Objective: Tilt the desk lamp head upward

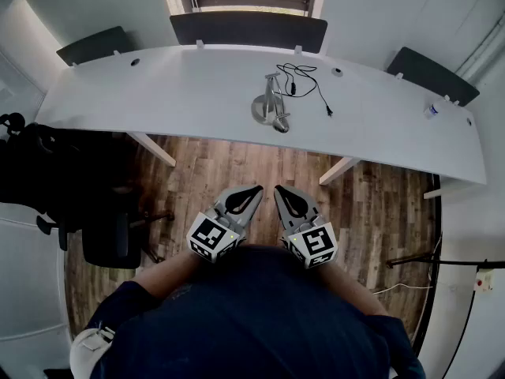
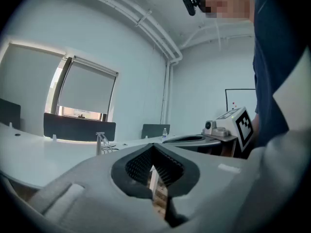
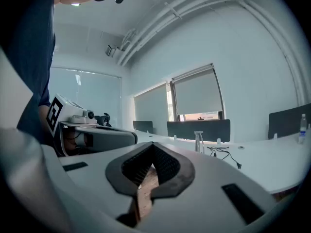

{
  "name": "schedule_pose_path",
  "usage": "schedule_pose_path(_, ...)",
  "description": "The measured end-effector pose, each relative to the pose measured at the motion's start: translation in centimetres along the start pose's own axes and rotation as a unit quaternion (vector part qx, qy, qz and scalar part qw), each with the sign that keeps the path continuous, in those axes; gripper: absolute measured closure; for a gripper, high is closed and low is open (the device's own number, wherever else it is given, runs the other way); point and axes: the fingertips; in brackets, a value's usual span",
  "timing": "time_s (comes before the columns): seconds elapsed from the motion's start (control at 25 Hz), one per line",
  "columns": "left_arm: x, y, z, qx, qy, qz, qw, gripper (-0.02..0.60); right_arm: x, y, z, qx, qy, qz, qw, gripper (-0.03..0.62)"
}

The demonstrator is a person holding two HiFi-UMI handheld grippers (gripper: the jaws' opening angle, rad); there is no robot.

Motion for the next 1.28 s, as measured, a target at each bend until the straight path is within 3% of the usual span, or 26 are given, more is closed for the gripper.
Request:
schedule_pose_path(0.48,1.4,-0.2,-0.7,0.003,-0.004,0.002,1.0000,0.581,-0.7,-0.1,-1.1,0.005,-0.012,-0.005,1.000,0.586)
schedule_pose_path(0.88,3.1,0.8,-1.2,-0.010,-0.046,0.011,0.9988,0.581,-1.7,1.5,-2.9,0.025,-0.045,-0.014,0.999,0.585)
schedule_pose_path(1.28,6.8,0.9,3.2,-0.014,-0.047,0.004,0.9988,0.581,1.4,1.7,-6.6,0.027,-0.032,-0.005,0.999,0.585)
Point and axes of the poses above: the fingertips, and each gripper's own axes: x forward along the fingers, z to its left, y out of its underside, and after that the axes turned 9 degrees about -y, right-handed
